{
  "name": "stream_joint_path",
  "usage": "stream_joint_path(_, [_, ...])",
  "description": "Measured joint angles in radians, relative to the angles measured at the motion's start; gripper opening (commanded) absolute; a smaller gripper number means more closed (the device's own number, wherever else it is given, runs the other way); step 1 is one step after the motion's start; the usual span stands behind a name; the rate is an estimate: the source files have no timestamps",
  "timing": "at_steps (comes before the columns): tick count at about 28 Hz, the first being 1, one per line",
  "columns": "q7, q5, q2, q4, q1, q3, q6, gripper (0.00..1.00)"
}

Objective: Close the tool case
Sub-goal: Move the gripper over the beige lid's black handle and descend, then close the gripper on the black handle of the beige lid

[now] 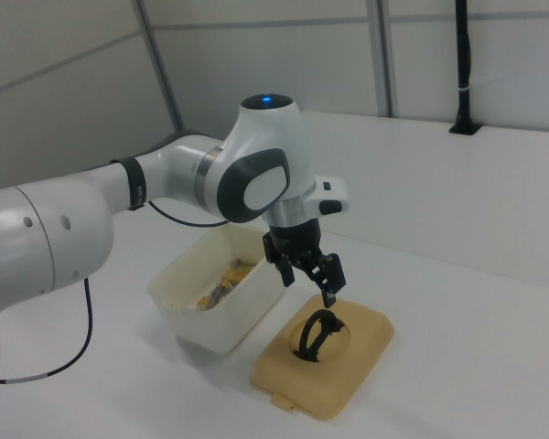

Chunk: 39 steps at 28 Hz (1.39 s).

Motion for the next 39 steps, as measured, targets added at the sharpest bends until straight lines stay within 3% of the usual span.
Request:
stream_joint_path(9, [0.050,-0.046,0.037,0.000,0.039,0.002,0.018,0.99])
stream_joint_path(21, [0.058,-0.061,0.087,0.000,0.048,0.002,0.065,0.94])
stream_joint_path(31, [0.092,-0.110,0.120,0.000,0.056,0.002,0.069,0.65])
stream_joint_path(36, [0.099,-0.118,0.125,0.000,0.063,0.002,0.069,0.47])
stream_joint_path(39, [0.101,-0.118,0.125,0.000,0.063,0.002,0.069,0.26])
